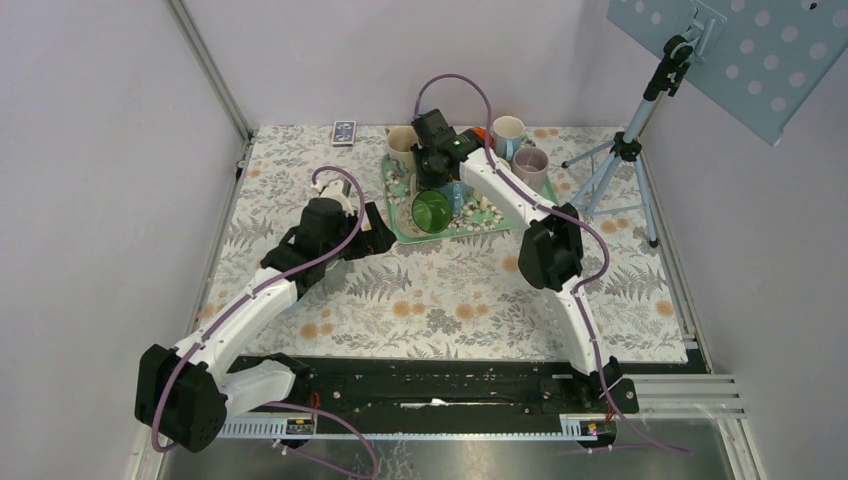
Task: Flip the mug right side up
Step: Place the cup on the tray.
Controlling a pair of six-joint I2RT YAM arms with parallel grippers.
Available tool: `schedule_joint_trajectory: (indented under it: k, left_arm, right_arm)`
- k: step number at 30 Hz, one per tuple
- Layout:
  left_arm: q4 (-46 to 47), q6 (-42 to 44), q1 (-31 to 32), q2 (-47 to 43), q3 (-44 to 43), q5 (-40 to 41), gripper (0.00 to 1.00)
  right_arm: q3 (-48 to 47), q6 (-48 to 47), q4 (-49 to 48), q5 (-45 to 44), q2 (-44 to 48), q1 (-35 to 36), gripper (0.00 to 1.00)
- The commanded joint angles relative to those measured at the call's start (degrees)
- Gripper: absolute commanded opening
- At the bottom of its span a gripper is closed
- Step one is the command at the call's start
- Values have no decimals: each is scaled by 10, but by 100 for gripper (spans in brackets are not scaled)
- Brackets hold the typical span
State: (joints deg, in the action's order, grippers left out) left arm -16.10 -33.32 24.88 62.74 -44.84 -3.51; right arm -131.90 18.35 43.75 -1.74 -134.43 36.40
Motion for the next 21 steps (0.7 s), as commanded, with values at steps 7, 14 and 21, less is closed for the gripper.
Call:
schedule_joint_trajectory:
  k: [7, 14, 21]
  left_arm:
    - [19, -6, -3, 7, -9, 1, 99]
    - [16, -4, -3, 11, -13, 3, 99]
    - [9, -1, -3, 12, -18, 8, 99]
  right_arm:
    - [-78, 27, 3, -62, -38, 10, 0]
    - [-67, 37, -25, -82, -43, 10, 6]
    - [-70, 46, -62, -102, -55, 10, 12]
